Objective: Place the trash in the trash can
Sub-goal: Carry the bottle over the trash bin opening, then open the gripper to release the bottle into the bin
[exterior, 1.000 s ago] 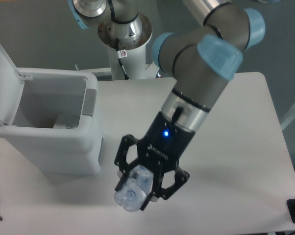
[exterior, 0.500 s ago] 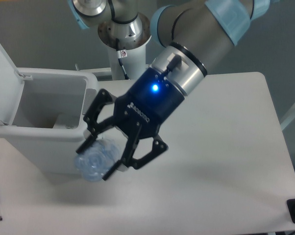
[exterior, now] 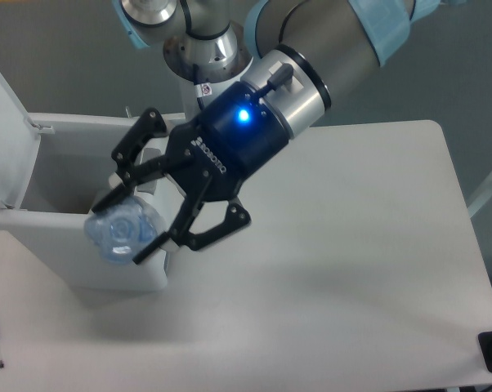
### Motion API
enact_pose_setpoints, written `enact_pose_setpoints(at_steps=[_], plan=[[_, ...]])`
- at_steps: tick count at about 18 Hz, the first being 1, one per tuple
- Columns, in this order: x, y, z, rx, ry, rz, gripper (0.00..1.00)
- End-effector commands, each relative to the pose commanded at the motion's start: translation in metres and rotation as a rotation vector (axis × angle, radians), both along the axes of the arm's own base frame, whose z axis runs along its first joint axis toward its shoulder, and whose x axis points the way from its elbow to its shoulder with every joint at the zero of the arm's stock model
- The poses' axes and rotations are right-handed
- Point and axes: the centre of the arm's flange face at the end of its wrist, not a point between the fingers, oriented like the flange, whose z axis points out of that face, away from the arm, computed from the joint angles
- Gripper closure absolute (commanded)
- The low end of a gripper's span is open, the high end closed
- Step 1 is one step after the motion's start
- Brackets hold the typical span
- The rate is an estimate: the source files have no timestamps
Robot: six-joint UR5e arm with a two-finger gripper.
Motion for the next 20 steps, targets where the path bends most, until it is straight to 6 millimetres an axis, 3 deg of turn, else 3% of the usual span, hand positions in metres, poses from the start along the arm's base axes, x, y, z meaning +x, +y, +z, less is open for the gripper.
enact_pose_setpoints(at_steps=[5, 14, 18, 20], plan=[[0.050, -0.019, -0.016, 0.022, 0.042, -0.048, 0.63], [0.078, -0.024, -0.037, 0.035, 0.074, -0.093, 0.62], [0.097, -0.041, -0.065, 0.060, 0.129, -0.122, 0.58], [0.103, -0.048, -0.078, 0.068, 0.145, -0.132, 0.51]])
